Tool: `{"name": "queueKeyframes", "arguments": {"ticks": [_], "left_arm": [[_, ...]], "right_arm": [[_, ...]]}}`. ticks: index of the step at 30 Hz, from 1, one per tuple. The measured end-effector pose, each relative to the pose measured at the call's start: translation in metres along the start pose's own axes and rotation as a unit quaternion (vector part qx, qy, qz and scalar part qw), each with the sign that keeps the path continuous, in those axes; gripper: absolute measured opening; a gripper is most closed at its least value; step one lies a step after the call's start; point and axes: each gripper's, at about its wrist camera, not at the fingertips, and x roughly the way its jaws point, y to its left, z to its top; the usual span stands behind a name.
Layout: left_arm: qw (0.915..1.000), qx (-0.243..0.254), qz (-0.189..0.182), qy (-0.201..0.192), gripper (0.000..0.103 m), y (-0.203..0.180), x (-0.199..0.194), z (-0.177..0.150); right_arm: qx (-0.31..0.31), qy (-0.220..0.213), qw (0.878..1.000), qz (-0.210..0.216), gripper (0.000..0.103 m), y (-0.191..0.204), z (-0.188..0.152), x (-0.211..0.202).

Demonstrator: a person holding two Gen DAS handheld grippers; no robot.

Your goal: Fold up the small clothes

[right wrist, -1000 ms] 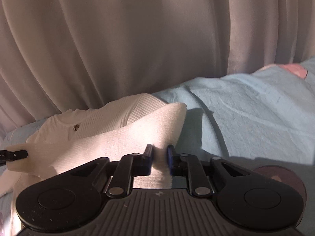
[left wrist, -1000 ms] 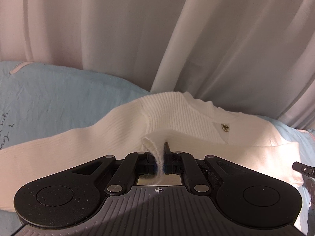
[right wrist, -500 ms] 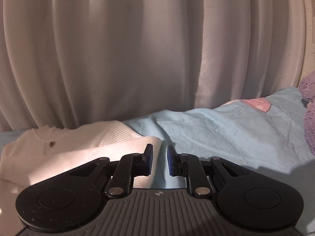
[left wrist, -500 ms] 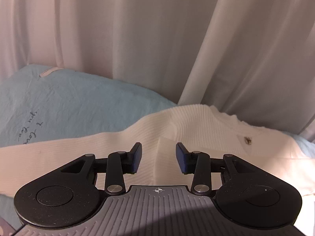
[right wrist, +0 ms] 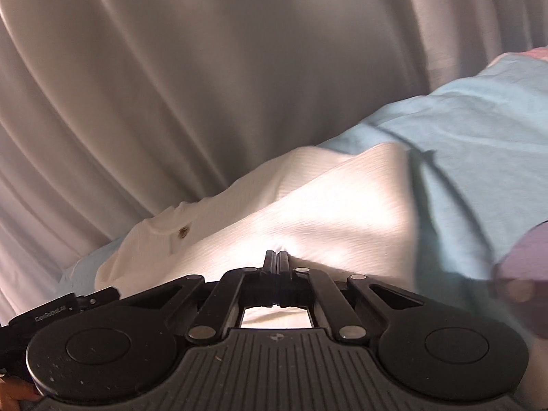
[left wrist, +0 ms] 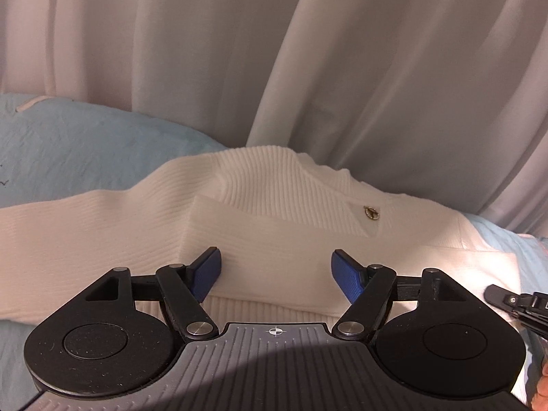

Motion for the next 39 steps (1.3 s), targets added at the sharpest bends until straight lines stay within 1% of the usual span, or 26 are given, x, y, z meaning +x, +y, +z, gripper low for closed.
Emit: {"name": "queueKeyframes", "arguments": {"ticks": [2,5,8,9,11,12,13,16,19,22,23,24,26,27,28,29,31,32,33,34,36,37,39], "left_arm": [[1.0,-0.001,-0.001,-0.003,0.077,0.001,-0.001,-0.002],[1.0,0.002,0.0,-0.004,0.077,-0.002,-0.004,-0.005],[0.9997,0.021,0.007,0.001,0.077,-0.006,-0.003,-0.005],[0.9996,0.025,0.009,0.002,0.077,-0.006,-0.002,-0.005],[0.9995,0.029,0.015,0.004,0.077,-0.006,-0.002,-0.005],[0.9993,0.031,0.018,0.005,0.077,-0.005,-0.002,-0.004],[0.9991,0.034,0.023,0.005,0.077,-0.006,-0.002,-0.004],[0.9981,0.051,0.033,0.005,0.077,-0.006,0.001,-0.006],[0.9966,0.074,0.034,-0.001,0.078,-0.008,0.003,-0.009],[0.9966,0.077,0.029,-0.005,0.078,-0.006,0.003,-0.009],[0.9967,0.077,0.026,-0.004,0.078,-0.005,0.002,-0.009],[0.9968,0.076,0.026,-0.002,0.078,-0.005,0.001,-0.009],[0.9977,0.064,0.023,0.001,0.078,-0.003,-0.004,-0.007],[0.9981,0.058,0.021,0.002,0.078,-0.001,-0.005,-0.007],[0.9984,0.054,0.02,0.002,0.078,0.0,-0.006,-0.007],[0.9984,0.053,0.021,0.003,0.078,0.001,-0.005,-0.007],[0.9984,0.05,0.027,0.006,0.078,0.002,-0.006,-0.006],[0.9986,0.042,0.032,0.007,0.079,0.005,-0.007,-0.006],[0.9992,0.026,0.028,0.008,0.079,0.009,-0.008,-0.006],[0.9998,0.003,0.017,0.004,0.078,0.017,-0.012,-0.007],[0.9991,-0.042,0.007,0.005,0.078,0.03,-0.022,-0.007],[0.9977,-0.068,0.004,0.006,0.078,0.039,-0.031,-0.007],[0.9937,-0.112,0.007,-0.002,0.081,0.059,-0.051,-0.011]], "right_arm": [[-0.023,-0.012,0.999,-0.041,0.0,-0.002,0.002,-0.009],[-0.06,-0.003,0.996,-0.071,0.0,0.014,0.006,-0.012],[-0.126,-0.028,0.987,-0.101,0.008,0.036,0.006,-0.013],[-0.14,-0.028,0.983,-0.111,0.009,0.039,0.006,-0.01],[-0.149,-0.004,0.98,-0.132,0.009,0.038,0.007,0.005],[-0.158,-0.001,0.978,-0.137,0.009,0.038,0.005,0.011],[-0.182,-0.01,0.973,-0.142,0.009,0.041,0.0,0.012],[-0.246,-0.015,0.955,-0.164,0.009,0.052,-0.007,0.021],[-0.279,-0.019,0.944,-0.176,0.009,0.059,-0.011,0.025],[-0.297,-0.013,0.936,-0.186,0.009,0.064,-0.012,0.027],[-0.297,-0.009,0.936,-0.19,0.009,0.067,-0.012,0.025],[-0.29,-0.009,0.938,-0.189,0.009,0.07,-0.012,0.02],[-0.279,-0.02,0.944,-0.172,0.009,0.072,-0.014,0.009],[-0.281,-0.02,0.944,-0.172,0.009,0.073,-0.017,0.007],[-0.288,-0.009,0.942,-0.174,0.009,0.074,-0.022,0.009],[-0.3,-0.009,0.937,-0.178,0.009,0.074,-0.027,0.011],[-0.334,-0.012,0.924,-0.185,0.009,0.078,-0.033,0.012],[-0.336,-0.007,0.923,-0.188,0.009,0.08,-0.032,0.012],[-0.329,-0.003,0.925,-0.189,0.009,0.081,-0.031,0.01],[-0.312,0.001,0.932,-0.185,0.009,0.082,-0.028,0.006],[-0.274,0.001,0.947,-0.166,0.009,0.083,-0.025,-0.008],[-0.25,0.0,0.957,-0.148,0.01,0.083,-0.027,-0.02],[-0.213,0.005,0.97,-0.12,0.021,0.081,-0.034,-0.039]]}}
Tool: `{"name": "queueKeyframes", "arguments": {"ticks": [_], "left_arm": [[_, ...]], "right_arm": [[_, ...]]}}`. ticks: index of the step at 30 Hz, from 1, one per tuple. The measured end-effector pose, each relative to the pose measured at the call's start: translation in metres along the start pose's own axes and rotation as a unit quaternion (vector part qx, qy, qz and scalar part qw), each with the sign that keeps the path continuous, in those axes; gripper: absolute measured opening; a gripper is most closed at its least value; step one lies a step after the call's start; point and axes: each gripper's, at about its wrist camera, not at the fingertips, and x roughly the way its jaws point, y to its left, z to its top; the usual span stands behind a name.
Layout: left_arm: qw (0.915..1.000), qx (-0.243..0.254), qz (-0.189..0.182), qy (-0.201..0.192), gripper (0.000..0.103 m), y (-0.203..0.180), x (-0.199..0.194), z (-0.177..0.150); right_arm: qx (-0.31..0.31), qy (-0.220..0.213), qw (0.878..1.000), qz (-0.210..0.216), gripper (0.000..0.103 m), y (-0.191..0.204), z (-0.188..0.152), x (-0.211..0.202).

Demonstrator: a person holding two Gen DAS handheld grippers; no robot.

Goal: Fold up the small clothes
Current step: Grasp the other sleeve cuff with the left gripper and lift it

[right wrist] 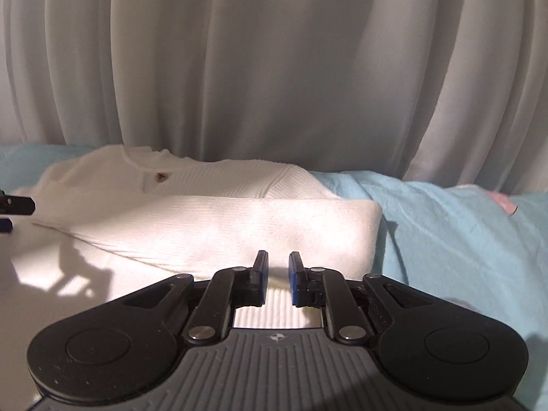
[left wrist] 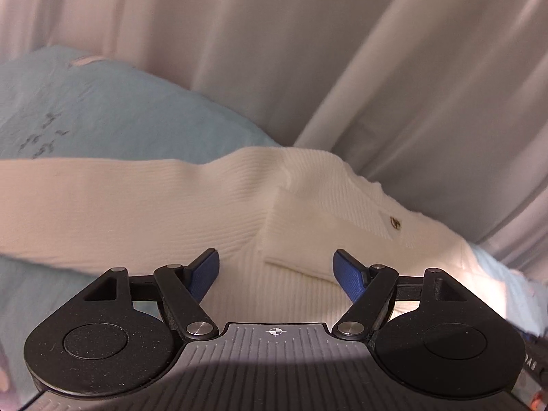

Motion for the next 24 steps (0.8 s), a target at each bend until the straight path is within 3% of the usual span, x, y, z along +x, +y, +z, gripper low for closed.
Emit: {"name": "queueKeyframes", "arguments": {"ticks": [3,6,9,13,16,20,23,24], "left_arm": [[0.9942,-0.096,0.005,-0.048,0.086,0.055,-0.044,-0.001],[0.9739,-0.201,0.042,-0.097,0.084,0.122,-0.078,-0.004],[0.9453,-0.293,0.096,-0.106,0.07,0.185,-0.098,-0.006],[0.8979,-0.397,0.111,-0.155,0.052,0.242,-0.124,-0.017],[0.8781,-0.437,0.094,-0.17,0.042,0.267,-0.128,-0.019],[0.8409,-0.502,0.066,-0.192,0.04,0.299,-0.126,-0.017],[0.8082,-0.549,0.051,-0.207,0.027,0.32,-0.124,-0.02],[0.7977,-0.564,0.046,-0.207,0.016,0.326,-0.124,-0.024]], "right_arm": [[0.054,0.012,0.998,0.035,0.024,-0.004,-0.019,-0.022],[0.09,0.027,0.994,0.05,0.024,-0.007,-0.033,-0.031],[0.099,0.034,0.993,0.058,0.024,-0.006,-0.037,-0.036],[0.105,0.039,0.991,0.07,0.024,-0.002,-0.037,-0.036],[0.108,0.042,0.99,0.075,0.024,0.006,-0.035,-0.035],[0.097,0.041,0.991,0.082,0.024,0.016,-0.031,-0.037],[0.091,0.04,0.992,0.083,0.024,0.02,-0.03,-0.039],[0.091,0.04,0.992,0.081,0.024,0.02,-0.03,-0.039]]}}
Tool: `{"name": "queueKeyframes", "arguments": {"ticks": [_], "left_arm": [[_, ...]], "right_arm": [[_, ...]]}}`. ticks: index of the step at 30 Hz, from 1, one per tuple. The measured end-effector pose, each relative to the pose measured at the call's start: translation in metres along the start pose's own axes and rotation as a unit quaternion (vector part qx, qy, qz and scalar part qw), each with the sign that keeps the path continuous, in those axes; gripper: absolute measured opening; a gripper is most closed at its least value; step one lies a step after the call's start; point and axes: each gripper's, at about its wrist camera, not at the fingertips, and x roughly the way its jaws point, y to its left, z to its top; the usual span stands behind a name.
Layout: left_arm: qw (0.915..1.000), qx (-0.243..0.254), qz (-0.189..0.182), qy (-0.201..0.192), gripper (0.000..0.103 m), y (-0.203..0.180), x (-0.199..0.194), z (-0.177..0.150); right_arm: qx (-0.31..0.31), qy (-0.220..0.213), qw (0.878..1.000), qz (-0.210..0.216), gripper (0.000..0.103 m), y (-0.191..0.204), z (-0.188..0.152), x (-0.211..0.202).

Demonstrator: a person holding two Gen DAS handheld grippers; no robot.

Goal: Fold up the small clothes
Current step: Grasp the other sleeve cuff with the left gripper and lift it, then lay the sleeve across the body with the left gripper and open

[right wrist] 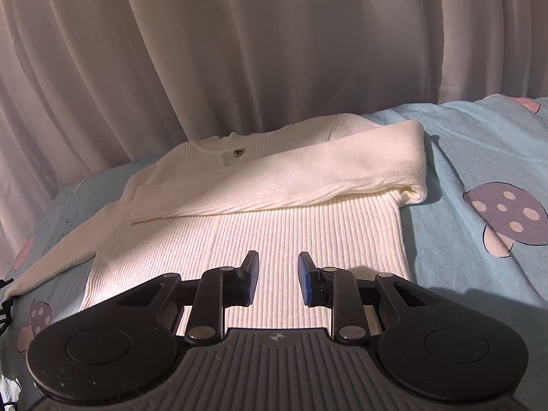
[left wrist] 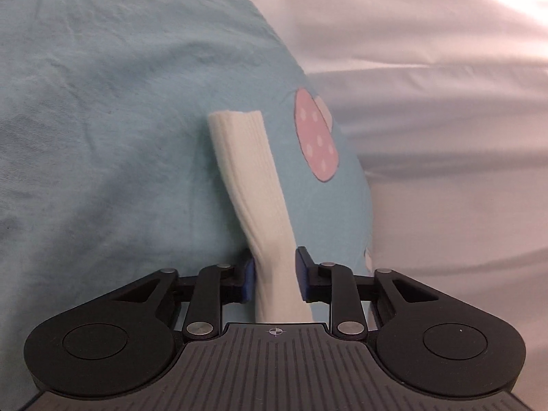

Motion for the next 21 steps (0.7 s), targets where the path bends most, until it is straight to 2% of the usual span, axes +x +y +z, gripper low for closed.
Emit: {"name": "queueKeyframes", "arguments": {"ticks": [1,3,5,8,11,13,15,17,19,20,21], "left_arm": [[0.9999,-0.013,0.003,0.002,0.008,0.005,-0.001,0.004],[0.9998,-0.017,-0.006,0.007,0.009,0.007,0.001,0.007],[0.9999,-0.001,-0.01,0.005,0.009,0.003,0.0,0.005],[0.999,0.015,-0.042,0.008,0.008,-0.01,-0.004,-0.003],[0.9939,0.078,-0.075,0.021,0.008,-0.04,-0.012,-0.022],[0.9824,0.14,-0.114,0.05,0.008,-0.071,-0.017,-0.051],[0.9649,0.198,-0.145,0.093,0.008,-0.098,-0.022,-0.089],[0.9319,0.276,-0.18,0.152,0.008,-0.125,-0.028,-0.143],[0.8809,0.37,-0.206,0.211,0.01,-0.144,-0.035,-0.208],[0.8567,0.408,-0.211,0.234,0.014,-0.148,-0.037,-0.238],[0.83,0.445,-0.214,0.26,0.032,-0.147,-0.036,-0.267]], "right_arm": [[0.001,-0.001,1.0,-0.002,0.024,-0.001,0.0,0.0],[0.006,0.0,1.0,-0.009,0.024,-0.004,0.0,-0.001],[0.015,-0.001,1.0,-0.009,0.024,-0.008,0.001,-0.002],[0.021,-0.006,1.0,-0.009,0.024,-0.012,0.001,-0.006],[0.026,-0.012,1.0,-0.008,0.024,-0.015,0.001,-0.009],[0.031,-0.016,0.999,-0.006,0.024,-0.016,0.0,-0.012],[0.033,-0.02,0.999,-0.002,0.024,-0.017,0.0,-0.015],[0.035,-0.024,0.999,0.0,0.024,-0.017,0.0,-0.018],[0.036,-0.026,0.999,0.0,0.024,-0.017,0.0,-0.02],[0.037,-0.027,0.999,-0.001,0.024,-0.018,0.0,-0.021],[0.037,-0.027,0.999,-0.002,0.024,-0.019,0.0,-0.021]]}}
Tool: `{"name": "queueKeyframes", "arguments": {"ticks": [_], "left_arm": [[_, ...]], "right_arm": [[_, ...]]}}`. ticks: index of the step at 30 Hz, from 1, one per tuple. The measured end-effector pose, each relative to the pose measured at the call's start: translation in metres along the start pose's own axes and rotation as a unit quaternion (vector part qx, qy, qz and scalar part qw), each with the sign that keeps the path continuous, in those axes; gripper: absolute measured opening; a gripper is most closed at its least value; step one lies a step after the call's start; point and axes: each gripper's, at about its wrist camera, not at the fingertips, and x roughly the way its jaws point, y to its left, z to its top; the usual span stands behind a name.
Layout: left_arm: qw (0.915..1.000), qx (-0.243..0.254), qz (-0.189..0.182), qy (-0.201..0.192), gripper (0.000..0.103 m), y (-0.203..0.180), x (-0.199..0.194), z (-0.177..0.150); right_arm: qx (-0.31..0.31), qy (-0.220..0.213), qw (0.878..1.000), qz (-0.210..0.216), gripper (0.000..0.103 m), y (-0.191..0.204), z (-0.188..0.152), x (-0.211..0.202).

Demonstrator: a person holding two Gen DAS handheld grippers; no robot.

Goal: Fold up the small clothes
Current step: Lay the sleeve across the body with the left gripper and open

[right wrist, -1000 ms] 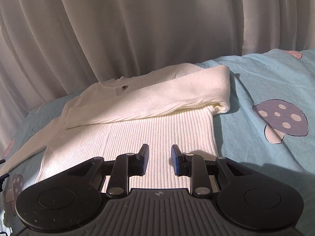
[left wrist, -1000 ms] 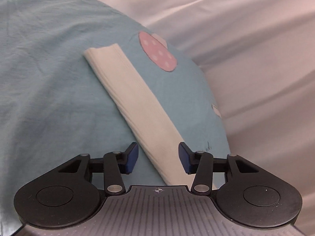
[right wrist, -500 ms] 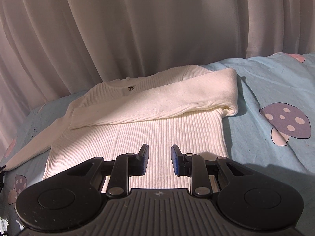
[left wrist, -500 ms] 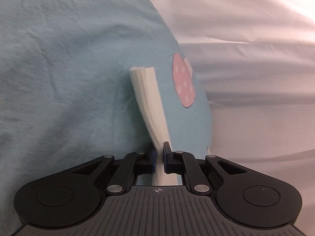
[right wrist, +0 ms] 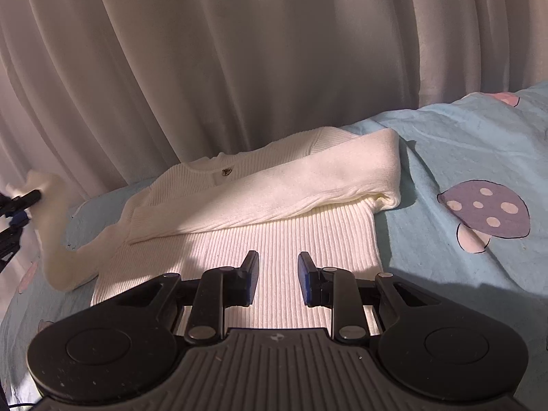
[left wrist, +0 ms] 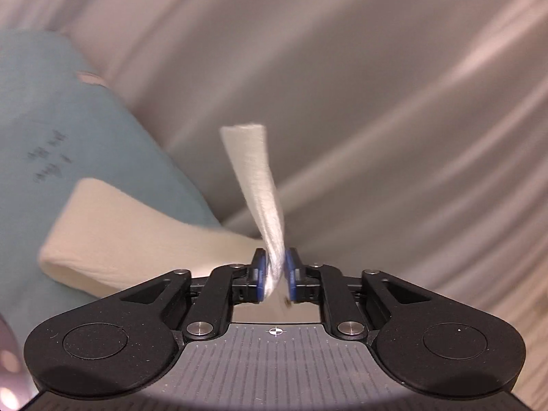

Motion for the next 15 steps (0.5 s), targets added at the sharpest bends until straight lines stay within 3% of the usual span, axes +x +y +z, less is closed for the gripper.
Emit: {"name": "queueKeyframes", "arguments": {"ticks": [1,3,5,10,15], "left_arm": [[0.9986,0.031,-0.004,0.043,0.056,-0.013,0.019,-0.016],[0.9925,0.064,0.024,0.102,0.058,-0.023,0.043,-0.043],[0.9859,0.082,0.075,0.125,0.059,-0.021,0.051,-0.061],[0.976,0.082,0.18,0.091,0.072,0.007,0.034,-0.057],[0.9683,0.052,0.235,0.066,0.074,0.04,0.025,-0.04]], "right_arm": [[0.001,0.001,1.0,-0.002,0.024,-0.002,0.0,0.0],[0.006,0.004,1.0,-0.005,0.024,-0.006,0.002,0.0],[0.012,0.011,1.0,-0.002,0.024,-0.01,0.004,0.002],[0.031,0.048,0.997,0.044,0.027,-0.008,0.014,0.027],[0.015,0.065,0.994,0.086,0.038,0.022,0.027,0.072]]}}
